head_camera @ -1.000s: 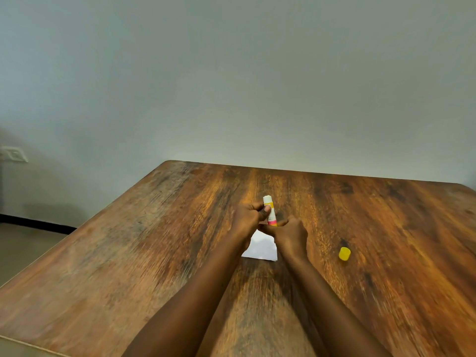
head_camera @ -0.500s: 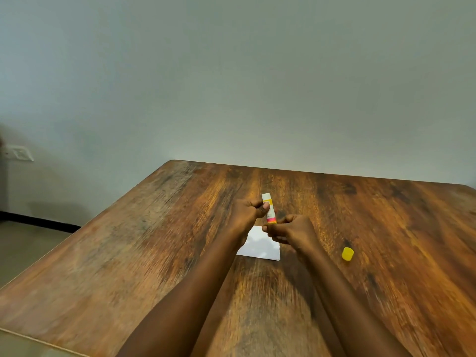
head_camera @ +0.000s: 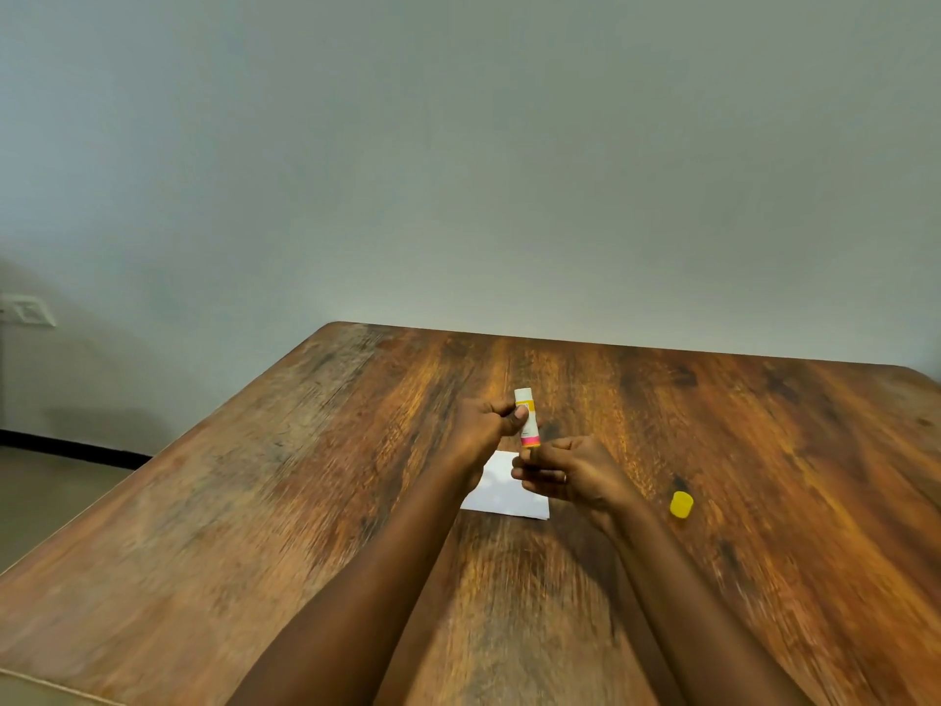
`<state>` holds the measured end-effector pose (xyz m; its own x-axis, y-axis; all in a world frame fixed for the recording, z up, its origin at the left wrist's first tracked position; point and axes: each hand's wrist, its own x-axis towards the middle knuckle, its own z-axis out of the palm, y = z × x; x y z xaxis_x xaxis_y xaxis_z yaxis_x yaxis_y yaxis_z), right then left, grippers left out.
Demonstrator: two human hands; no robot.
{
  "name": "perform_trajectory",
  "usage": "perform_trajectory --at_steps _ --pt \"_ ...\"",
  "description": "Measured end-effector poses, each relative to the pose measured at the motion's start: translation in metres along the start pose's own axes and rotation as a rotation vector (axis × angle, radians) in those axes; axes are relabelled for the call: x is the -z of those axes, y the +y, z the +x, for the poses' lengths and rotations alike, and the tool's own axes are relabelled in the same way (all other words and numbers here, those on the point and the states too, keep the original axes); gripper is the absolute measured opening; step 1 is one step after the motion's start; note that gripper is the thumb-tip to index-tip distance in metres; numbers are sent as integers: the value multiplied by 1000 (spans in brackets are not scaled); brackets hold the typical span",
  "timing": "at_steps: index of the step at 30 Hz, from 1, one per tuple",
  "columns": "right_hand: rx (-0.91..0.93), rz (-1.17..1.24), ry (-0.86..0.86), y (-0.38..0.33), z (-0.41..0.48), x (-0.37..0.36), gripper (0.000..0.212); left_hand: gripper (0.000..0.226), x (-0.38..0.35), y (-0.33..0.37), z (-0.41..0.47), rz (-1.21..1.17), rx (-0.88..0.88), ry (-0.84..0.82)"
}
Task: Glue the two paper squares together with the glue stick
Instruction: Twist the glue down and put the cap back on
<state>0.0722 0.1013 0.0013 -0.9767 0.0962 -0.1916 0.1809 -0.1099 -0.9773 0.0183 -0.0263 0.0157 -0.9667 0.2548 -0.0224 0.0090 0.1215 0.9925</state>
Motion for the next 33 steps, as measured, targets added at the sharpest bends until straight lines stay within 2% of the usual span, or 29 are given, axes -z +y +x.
perform_trajectory --at_steps 6,9,12,15,19,23,25,27,31,33 --pt "98 -307 294 5 6 -10 24 33 -8 -1 -2 -27 -8 33" --pt "100 -243 255 6 5 -10 28 33 -8 0 -1 -46 -3 23" --pt "79 -35 90 5 -1 -7 20 34 -5 1 0 -22 4 20" --pt "47 47 44 4 -3 -4 18 34 -3 -1 1 3 1 25" --pt "80 -84 119 2 -1 -3 14 33 -6 -4 -1 16 -13 47" --pt "122 -287 325 10 4 -9 27 32 -12 -7 -2 9 -35 63" --pt "132 -302 365 14 5 -11 31 31 -15 -8 -2 1 -37 66" --pt "130 -226 296 14 5 -8 28 31 -14 -7 0 -21 -32 64" --pt "69 -31 24 12 2 0 12 33 -9 -5 2 -16 -13 56" --pt "35 38 -15 11 1 3 14 34 -8 -5 2 -25 -8 52"
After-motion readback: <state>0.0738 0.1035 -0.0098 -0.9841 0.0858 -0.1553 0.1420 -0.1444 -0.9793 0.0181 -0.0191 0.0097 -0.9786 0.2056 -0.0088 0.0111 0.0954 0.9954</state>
